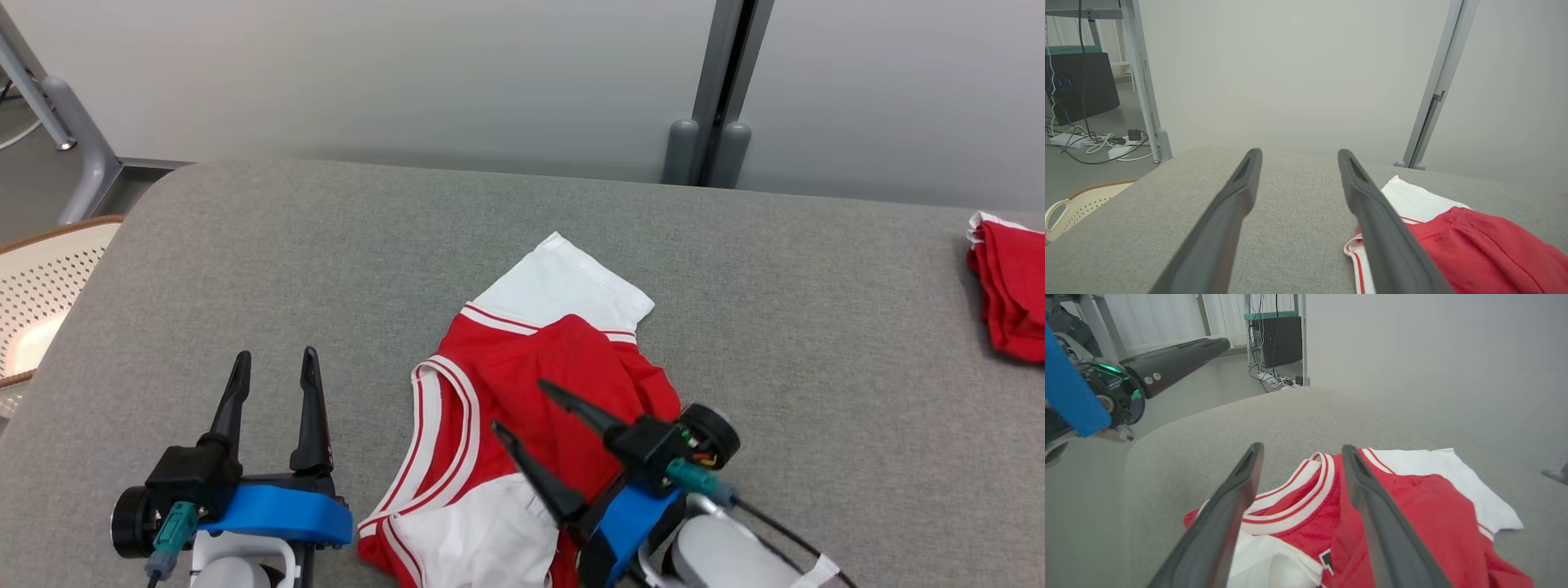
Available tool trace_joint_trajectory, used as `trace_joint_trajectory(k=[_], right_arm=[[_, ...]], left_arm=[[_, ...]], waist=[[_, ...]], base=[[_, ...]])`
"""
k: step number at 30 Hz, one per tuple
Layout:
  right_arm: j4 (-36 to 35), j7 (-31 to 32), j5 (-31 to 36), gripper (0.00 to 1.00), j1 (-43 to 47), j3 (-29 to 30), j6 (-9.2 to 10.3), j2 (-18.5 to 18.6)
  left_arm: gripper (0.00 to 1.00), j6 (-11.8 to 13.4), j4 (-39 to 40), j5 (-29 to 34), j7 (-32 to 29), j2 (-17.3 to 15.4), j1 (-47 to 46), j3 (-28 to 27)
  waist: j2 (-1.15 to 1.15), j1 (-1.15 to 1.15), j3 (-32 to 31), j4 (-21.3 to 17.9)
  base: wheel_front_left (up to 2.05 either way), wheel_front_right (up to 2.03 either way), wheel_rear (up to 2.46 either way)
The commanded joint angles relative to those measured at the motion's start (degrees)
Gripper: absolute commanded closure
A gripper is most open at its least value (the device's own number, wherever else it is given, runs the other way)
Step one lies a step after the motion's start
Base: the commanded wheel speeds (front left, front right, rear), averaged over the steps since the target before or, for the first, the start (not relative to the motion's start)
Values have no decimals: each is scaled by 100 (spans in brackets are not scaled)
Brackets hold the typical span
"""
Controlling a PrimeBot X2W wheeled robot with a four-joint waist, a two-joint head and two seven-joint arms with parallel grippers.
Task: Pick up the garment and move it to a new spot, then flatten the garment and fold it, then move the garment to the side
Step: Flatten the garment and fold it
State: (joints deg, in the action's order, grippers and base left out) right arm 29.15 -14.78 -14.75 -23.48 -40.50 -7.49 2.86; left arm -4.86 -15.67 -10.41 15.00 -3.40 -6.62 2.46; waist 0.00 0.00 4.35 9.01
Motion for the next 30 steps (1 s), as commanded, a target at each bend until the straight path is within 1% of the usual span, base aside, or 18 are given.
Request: trace_joint_trajectory(k=[1, 7, 8, 12, 18, 24, 30], right_arm=[[-37, 17, 127, 0, -165, 254, -1, 30], [-88, 353, 417, 0, -592, 1028, -1, 86], [-88, 353, 417, 0, -592, 1028, -1, 86], [24, 686, 578, 0, -831, 1280, -1, 108], [424, 969, 693, 0, -1134, 1343, -1, 122], [1184, 1067, 734, 0, -1367, 1371, -1, 111], [2011, 1134, 694, 0, -1597, 1232, 0, 67]], left_arm=[[0, -2, 27, 36, 26, 2, -1, -26], [0, -8, 56, 44, 26, 15, 8, -18], [0, -8, 56, 44, 26, 15, 8, -18], [0, -9, 74, 41, 26, 26, -51, 13], [0, -15, 76, -18, 26, 42, -187, 97], [0, -14, 75, -65, 26, 49, -320, 183], [0, 21, 70, -158, 26, 53, -453, 312]], waist=[[0, 0, -7, -26], [0, 0, 25, -44], [0, 0, 25, -44], [0, 0, 106, 9], [0, 0, 280, 144], [0, 0, 476, 288], [0, 0, 647, 401]], base=[[0, 0, 0], [0, 0, 0], [0, 0, 0], [0, 0, 0], [0, 0, 0], [0, 0, 0], [0, 0, 0]])
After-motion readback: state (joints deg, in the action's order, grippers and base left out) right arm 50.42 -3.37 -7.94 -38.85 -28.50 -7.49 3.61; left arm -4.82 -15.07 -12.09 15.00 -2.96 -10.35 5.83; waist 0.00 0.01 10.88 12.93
